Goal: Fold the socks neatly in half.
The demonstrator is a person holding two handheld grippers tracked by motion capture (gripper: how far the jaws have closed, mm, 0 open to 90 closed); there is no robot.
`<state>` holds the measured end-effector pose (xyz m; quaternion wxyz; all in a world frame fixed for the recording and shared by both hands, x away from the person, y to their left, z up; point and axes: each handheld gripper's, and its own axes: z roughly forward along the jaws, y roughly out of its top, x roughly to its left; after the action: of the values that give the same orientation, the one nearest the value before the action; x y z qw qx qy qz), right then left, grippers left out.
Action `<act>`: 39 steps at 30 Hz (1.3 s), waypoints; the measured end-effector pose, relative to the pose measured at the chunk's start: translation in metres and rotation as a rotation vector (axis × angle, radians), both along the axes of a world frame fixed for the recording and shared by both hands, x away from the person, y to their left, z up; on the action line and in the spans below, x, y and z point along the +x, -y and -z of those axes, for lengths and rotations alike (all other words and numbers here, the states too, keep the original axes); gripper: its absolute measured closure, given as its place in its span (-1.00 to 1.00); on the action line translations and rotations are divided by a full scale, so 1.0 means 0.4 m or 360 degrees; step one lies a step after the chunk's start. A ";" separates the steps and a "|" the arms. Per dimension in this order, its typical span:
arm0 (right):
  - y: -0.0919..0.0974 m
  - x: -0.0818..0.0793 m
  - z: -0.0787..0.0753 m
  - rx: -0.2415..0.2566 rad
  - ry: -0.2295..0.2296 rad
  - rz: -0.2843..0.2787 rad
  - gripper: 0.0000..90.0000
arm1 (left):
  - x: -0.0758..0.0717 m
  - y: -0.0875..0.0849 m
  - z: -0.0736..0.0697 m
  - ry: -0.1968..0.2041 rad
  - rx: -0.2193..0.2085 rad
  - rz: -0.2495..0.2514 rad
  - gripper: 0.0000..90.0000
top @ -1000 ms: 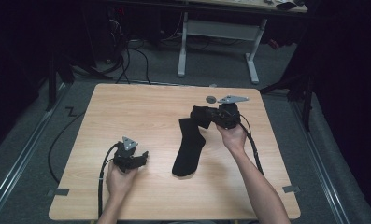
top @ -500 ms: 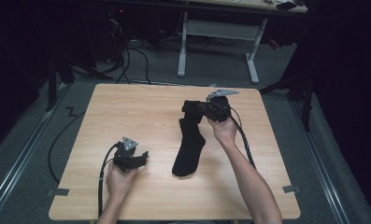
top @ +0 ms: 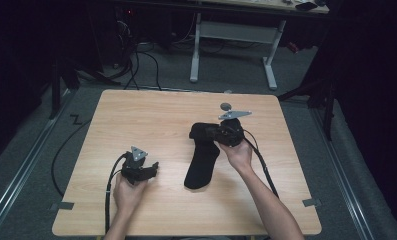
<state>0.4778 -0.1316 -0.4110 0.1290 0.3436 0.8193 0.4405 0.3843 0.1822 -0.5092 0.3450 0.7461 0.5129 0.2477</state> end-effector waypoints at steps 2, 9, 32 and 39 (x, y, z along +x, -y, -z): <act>0.000 -0.016 0.011 -0.0018 0.0008 -0.0003 0.91 | 0.000 0.000 0.000 0.0000 0.0000 0.0001 -0.24; 0.013 -0.063 0.067 -0.0038 -0.0027 -0.0003 0.91 | 0.000 0.000 0.000 -0.0001 0.0001 0.0004 -0.25; 0.026 -0.084 0.181 -0.0165 -0.0065 0.0051 0.67 | -0.015 0.111 -0.008 0.0013 0.0025 0.0224 -0.36; 0.039 -0.107 0.159 -0.0132 0.0010 0.0069 0.44 | -0.019 0.172 -0.026 0.0006 -0.0030 0.0340 -0.37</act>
<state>0.4351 -0.1473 -0.4746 0.1554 0.3543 0.8287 0.4043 0.3769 0.1134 -0.4990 0.3774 0.7926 0.4323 0.2059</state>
